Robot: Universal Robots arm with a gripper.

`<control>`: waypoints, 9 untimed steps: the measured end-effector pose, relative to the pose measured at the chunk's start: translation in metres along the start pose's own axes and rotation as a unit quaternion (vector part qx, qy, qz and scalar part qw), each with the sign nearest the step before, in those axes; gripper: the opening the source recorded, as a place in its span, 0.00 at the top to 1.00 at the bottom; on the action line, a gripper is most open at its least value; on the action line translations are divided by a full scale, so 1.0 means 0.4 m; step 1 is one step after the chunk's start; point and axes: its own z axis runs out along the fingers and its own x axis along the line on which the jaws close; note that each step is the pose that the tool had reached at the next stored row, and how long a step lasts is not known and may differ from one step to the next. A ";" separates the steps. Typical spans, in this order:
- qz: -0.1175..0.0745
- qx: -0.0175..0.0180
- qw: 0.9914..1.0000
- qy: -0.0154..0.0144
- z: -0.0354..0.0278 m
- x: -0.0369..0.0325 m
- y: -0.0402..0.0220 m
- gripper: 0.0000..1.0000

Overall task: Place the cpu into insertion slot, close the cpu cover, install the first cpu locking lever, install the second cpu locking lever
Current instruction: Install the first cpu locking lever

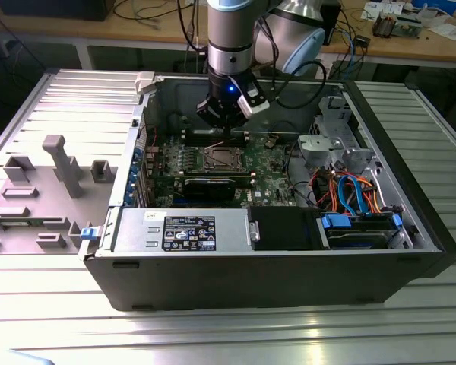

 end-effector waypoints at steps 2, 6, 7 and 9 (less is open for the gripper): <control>0.000 0.000 1.000 0.000 0.002 -0.002 0.000 0.89; 0.000 0.000 1.000 0.000 0.008 -0.010 -0.001 0.89; 0.000 0.000 1.000 0.000 0.010 -0.012 -0.001 0.89; 0.000 0.000 1.000 0.000 0.013 -0.016 -0.002 0.89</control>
